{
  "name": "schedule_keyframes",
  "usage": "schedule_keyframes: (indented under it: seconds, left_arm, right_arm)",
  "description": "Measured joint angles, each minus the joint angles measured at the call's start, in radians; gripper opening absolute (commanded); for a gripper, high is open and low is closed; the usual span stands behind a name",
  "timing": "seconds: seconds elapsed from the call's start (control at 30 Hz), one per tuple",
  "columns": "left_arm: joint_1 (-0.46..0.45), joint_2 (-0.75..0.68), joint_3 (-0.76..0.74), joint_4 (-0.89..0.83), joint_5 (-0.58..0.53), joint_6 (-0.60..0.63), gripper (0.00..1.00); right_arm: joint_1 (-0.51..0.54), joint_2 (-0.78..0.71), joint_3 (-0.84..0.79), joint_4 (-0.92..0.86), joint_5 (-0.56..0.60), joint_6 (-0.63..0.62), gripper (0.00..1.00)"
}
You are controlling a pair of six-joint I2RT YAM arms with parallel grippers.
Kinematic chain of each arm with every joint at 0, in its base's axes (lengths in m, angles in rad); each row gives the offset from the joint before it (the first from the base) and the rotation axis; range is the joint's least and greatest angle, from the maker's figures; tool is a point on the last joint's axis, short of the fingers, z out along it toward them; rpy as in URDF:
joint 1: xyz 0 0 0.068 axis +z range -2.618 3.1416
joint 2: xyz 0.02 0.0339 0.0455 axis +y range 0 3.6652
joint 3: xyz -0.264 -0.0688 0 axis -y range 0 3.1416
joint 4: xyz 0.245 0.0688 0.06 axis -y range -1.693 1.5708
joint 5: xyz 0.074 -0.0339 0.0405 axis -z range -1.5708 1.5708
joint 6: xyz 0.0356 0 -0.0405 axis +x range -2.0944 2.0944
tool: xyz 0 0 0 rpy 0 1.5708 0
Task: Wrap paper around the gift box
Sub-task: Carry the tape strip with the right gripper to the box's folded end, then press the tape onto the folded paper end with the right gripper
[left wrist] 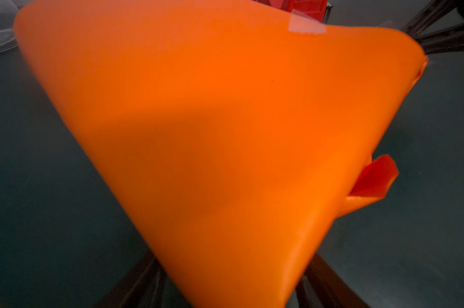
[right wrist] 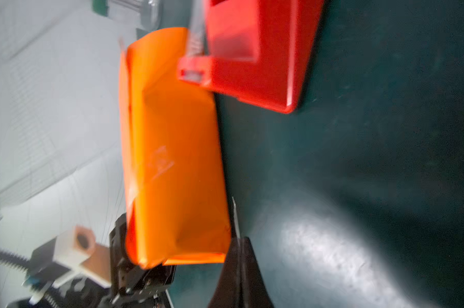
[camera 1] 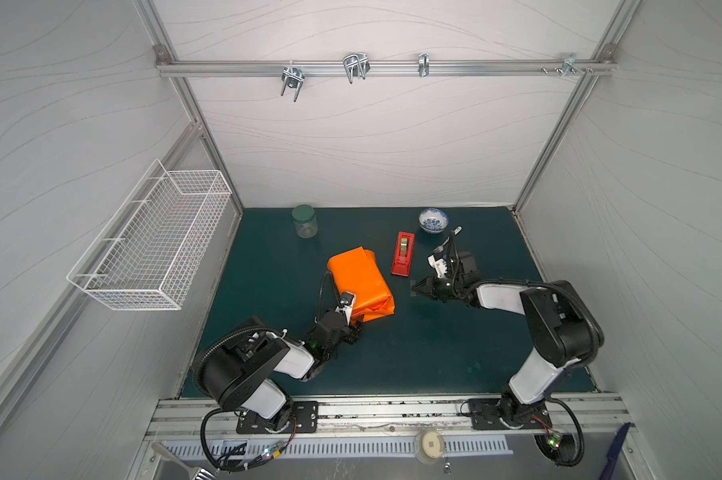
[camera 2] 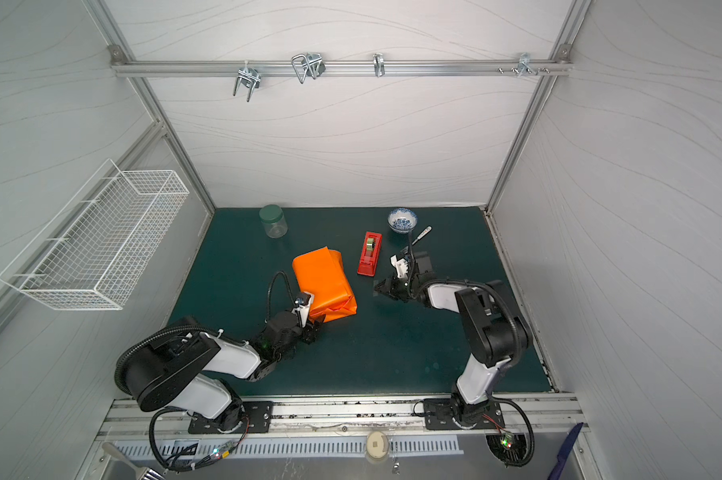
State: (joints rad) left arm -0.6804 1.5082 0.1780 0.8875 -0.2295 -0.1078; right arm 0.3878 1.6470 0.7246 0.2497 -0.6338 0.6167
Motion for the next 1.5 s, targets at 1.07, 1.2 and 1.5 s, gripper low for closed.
schedule_keyframes:
  seconds: [1.07, 1.2, 1.5]
  left_arm:
    - [0.000, 0.000, 0.000, -0.001, 0.000, -0.001, 0.72]
    - [0.000, 0.000, 0.000, -0.001, 0.000, -0.001, 0.72]
    - [0.000, 0.000, 0.000, -0.001, 0.000, -0.001, 0.72]
  right_arm:
    - [0.435, 0.075, 0.003, 0.217, 0.130, -0.286, 0.00]
    - [0.435, 0.079, 0.008, 0.219, 0.138, -0.293, 0.00]
    - [0.436, 0.079, 0.010, 0.222, 0.141, -0.296, 0.00]
